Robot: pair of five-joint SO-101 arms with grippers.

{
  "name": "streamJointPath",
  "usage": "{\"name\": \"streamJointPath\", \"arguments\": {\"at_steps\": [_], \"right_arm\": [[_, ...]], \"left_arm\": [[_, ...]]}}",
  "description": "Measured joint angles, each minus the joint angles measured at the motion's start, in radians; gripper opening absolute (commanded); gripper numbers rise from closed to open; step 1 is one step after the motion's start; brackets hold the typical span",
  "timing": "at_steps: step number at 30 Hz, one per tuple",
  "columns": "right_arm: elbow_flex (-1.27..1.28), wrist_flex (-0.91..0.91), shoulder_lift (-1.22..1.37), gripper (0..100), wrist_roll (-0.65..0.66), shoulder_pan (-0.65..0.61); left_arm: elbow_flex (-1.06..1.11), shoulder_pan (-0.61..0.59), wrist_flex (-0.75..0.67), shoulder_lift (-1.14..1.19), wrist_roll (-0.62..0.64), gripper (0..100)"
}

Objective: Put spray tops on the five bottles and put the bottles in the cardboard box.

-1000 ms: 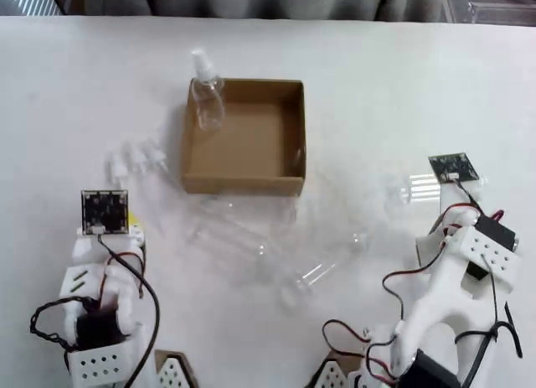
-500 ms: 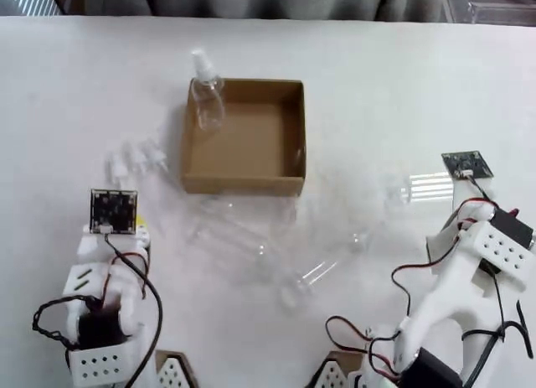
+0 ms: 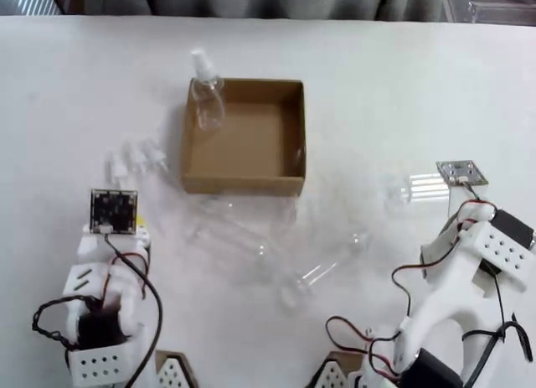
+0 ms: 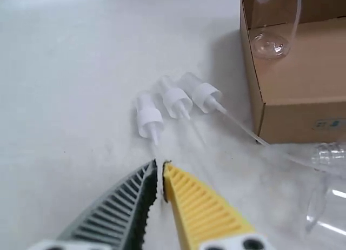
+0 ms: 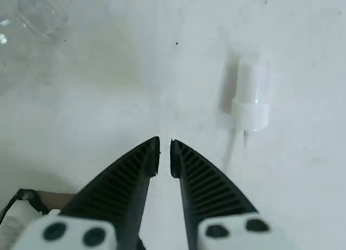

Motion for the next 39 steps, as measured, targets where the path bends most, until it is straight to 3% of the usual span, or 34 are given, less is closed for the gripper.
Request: {"name": "streamJointPath", "arguments": {"at_steps": [9,13,21,28,36,39], "right_arm": [[0.066,0.005,0.0,1.5,-0.011,0.0],[0.123,0.008,0.0,1.5,-0.063,0.0],[0.272,-0.207,0.0,1.5,-0.193,0.0],[0.296,-0.275,0.005,1.5,-0.209,-0.005],[0.33,-0.318,0.008,1.5,-0.209,-0.046],[0.33,-0.318,0.008,1.5,-0.209,-0.046]], "left_arm": [[0.0,0.0,0.0,0.0,-0.003,4],[-0.003,0.0,0.061,0.0,-0.003,4],[-0.075,0.0,0.084,0.0,-0.008,4],[-0.221,0.0,0.146,0.026,-0.081,4],[-0.503,0.043,0.146,0.442,-0.089,4],[-0.585,0.094,0.146,0.591,-0.118,9]]}}
